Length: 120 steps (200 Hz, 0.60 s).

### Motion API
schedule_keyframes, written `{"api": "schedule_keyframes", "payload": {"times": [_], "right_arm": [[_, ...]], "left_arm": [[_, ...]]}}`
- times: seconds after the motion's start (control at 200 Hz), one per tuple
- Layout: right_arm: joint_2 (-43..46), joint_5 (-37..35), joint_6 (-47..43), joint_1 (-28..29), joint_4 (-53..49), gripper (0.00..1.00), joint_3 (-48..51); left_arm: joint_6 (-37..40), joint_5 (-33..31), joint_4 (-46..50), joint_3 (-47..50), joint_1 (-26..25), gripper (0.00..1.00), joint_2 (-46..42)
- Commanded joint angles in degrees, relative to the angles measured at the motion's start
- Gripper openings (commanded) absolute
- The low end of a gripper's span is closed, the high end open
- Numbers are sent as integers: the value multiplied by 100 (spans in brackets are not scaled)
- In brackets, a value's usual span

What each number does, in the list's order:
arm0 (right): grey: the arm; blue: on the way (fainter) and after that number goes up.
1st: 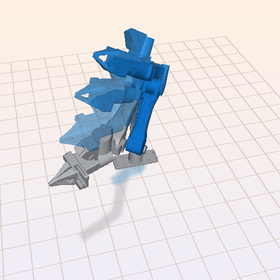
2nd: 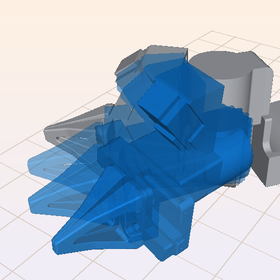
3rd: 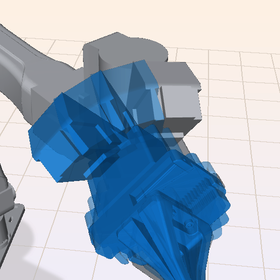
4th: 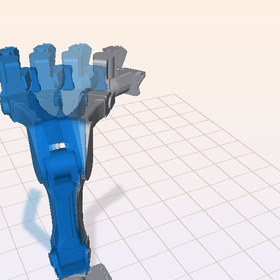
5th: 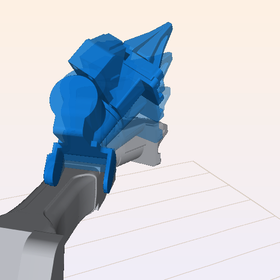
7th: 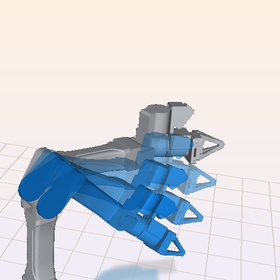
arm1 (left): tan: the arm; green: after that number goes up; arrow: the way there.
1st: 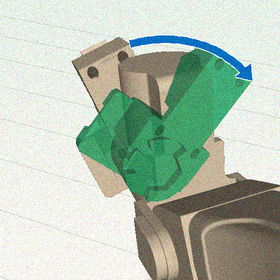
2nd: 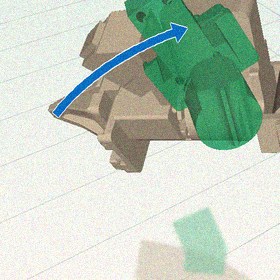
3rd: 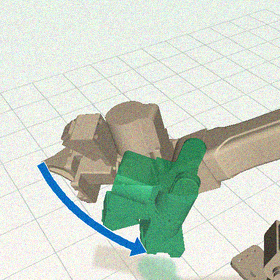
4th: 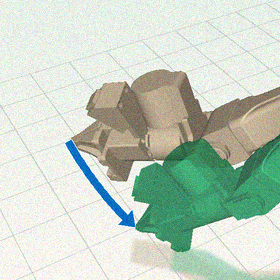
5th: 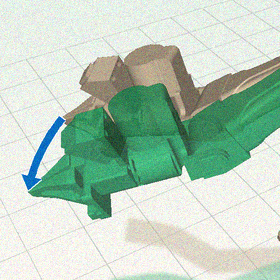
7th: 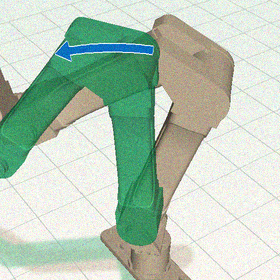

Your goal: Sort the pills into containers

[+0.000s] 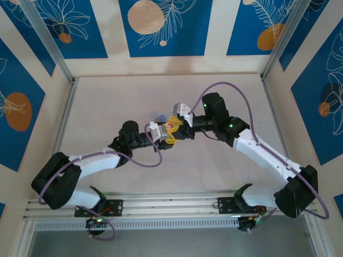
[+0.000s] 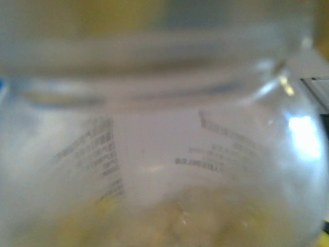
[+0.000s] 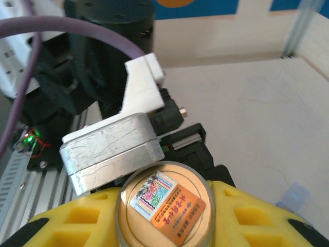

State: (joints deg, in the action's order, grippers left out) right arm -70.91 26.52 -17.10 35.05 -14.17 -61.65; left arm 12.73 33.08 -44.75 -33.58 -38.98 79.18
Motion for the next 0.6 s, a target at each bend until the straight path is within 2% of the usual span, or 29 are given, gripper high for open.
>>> {"api": "schedule_keyframes", "payload": {"times": [0.0, 0.195, 0.595], "right_arm": [[-108, -1742, 1650, 71, -88, 30, 267], [88, -2582, 1975, 47, 65, 29, 489], [183, -2709, 2155, -57, 73, 29, 529]], "left_arm": [[273, -678, -1048, -185, -23, 0, -365], [227, -703, -1150, -32, -33, 0, -549], [64, -286, -1291, 62, -31, 0, -662]]}}
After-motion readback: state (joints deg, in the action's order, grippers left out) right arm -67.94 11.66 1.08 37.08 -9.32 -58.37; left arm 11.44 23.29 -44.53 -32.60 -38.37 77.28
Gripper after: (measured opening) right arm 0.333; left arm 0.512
